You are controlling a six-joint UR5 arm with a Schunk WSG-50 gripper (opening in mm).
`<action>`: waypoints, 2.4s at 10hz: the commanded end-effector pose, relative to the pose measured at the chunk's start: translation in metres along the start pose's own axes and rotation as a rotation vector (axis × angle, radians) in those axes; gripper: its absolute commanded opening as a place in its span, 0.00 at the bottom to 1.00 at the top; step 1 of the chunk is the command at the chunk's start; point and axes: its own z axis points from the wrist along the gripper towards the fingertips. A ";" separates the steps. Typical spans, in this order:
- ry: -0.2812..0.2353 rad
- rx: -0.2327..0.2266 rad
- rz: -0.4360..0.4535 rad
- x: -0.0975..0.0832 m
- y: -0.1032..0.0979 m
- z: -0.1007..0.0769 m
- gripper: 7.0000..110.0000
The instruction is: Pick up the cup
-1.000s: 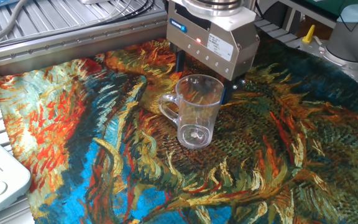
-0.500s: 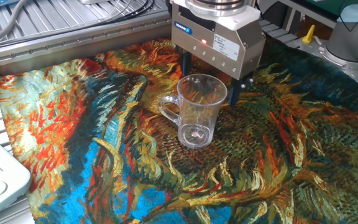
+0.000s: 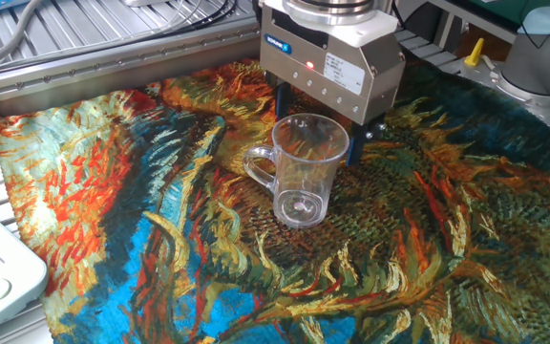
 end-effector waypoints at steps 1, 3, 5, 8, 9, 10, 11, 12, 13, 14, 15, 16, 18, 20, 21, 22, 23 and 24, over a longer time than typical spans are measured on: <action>-0.007 -0.007 0.005 -0.015 -0.004 0.003 1.00; -0.016 -0.008 0.001 -0.027 -0.008 0.010 1.00; -0.022 -0.004 0.007 -0.029 -0.005 0.018 0.79; -0.011 -0.005 0.017 -0.020 0.001 0.017 0.79; -0.011 -0.004 0.014 -0.018 -0.002 0.016 0.79; -0.008 -0.004 0.008 -0.014 -0.005 0.013 0.79; -0.005 -0.006 0.005 -0.010 -0.006 0.013 0.79; -0.007 -0.003 0.001 -0.009 -0.007 0.014 0.79; -0.014 -0.003 -0.015 -0.010 -0.007 0.015 0.79; -0.007 -0.001 -0.018 -0.008 -0.008 0.015 0.79; -0.002 0.000 -0.018 -0.007 -0.008 0.015 1.00; -0.002 0.001 -0.025 -0.006 -0.008 0.017 1.00; -0.002 0.004 -0.027 -0.006 -0.009 0.018 1.00; -0.003 -0.006 -0.019 -0.004 -0.003 0.020 1.00; -0.006 -0.006 -0.013 -0.004 0.001 0.021 1.00; -0.009 -0.005 -0.010 -0.004 0.001 0.021 1.00; -0.011 -0.010 -0.007 -0.005 0.002 0.019 1.00; -0.011 -0.010 -0.004 -0.004 0.002 0.017 1.00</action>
